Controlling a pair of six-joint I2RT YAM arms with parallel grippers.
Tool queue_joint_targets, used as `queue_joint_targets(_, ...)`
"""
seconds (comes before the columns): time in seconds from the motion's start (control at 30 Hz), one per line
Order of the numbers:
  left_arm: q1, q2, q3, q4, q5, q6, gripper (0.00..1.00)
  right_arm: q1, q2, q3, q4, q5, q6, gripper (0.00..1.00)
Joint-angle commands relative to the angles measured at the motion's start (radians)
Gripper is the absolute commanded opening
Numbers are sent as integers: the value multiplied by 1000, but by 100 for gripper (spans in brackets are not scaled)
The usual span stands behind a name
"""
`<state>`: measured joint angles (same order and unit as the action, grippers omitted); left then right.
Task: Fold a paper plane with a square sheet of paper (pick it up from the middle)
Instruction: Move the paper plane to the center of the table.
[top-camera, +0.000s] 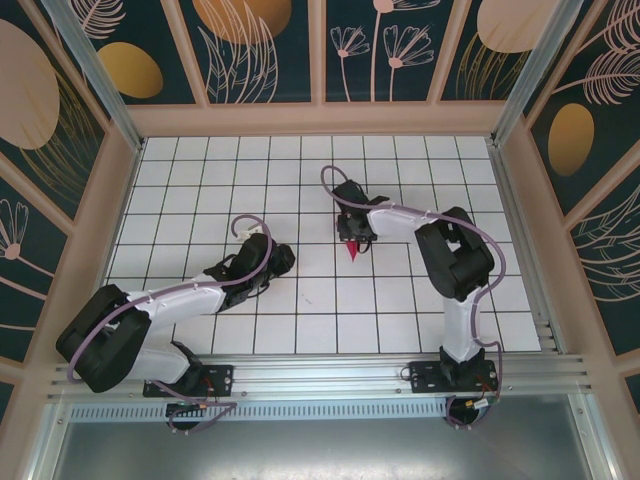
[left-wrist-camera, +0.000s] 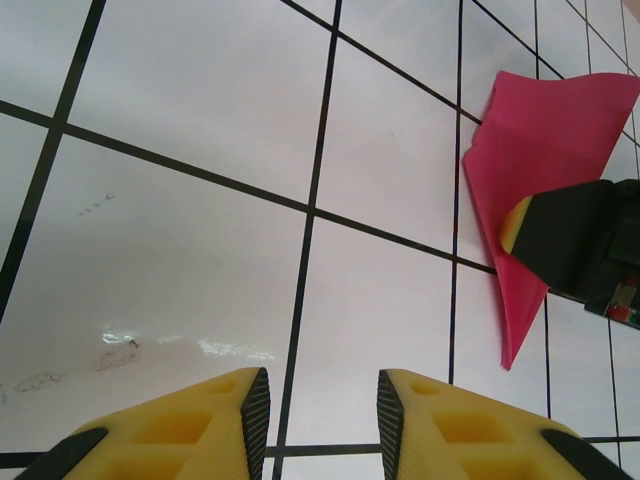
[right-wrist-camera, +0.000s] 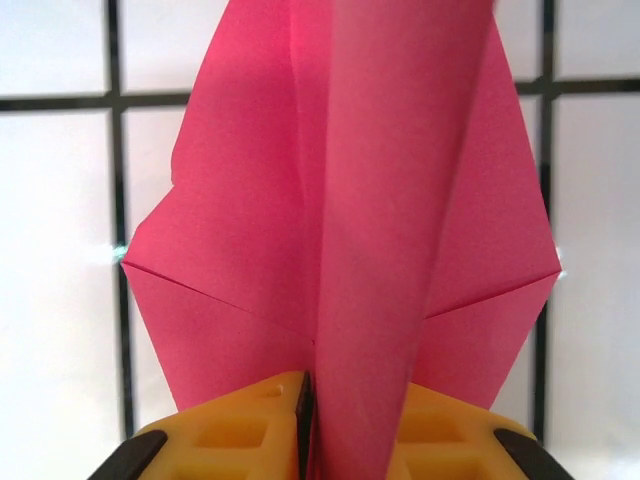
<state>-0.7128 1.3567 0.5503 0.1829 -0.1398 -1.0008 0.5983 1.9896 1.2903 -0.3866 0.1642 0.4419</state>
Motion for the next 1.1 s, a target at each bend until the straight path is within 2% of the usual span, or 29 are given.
queue_joint_targets(0.0, -1, 10, 24, 10, -10, 0, 37, -11, 63, 19, -66, -2, -64, 20)
queue_joint_targets(0.1, -2, 11, 31, 6, -8, 1, 37, -45, 83, 13, -81, 43, -100, 19)
queue_joint_targets(0.23, -2, 13, 30, 7, -6, 6, 37, -119, 33, 18, -68, 15, -184, 16)
queue_joint_targets(0.3, -2, 21, 39, 0, -2, 10, 36, -140, 23, 54, -102, 49, -219, 16)
queue_joint_targets(0.47, -2, 27, 52, -4, 3, 13, 37, -197, 44, 79, -110, -9, -240, 16)
queue_joint_targets(0.73, -1, 26, 50, -8, 2, 13, 37, -200, 100, 46, -83, -68, -233, 14)
queue_joint_targets(0.97, -2, 35, 54, -5, 12, 14, 37, -209, 90, 44, -98, -58, -238, 14)
queue_joint_targets(1.07, -1, 37, 57, -4, 15, 16, 37, -210, 72, 77, -127, -47, -249, 19)
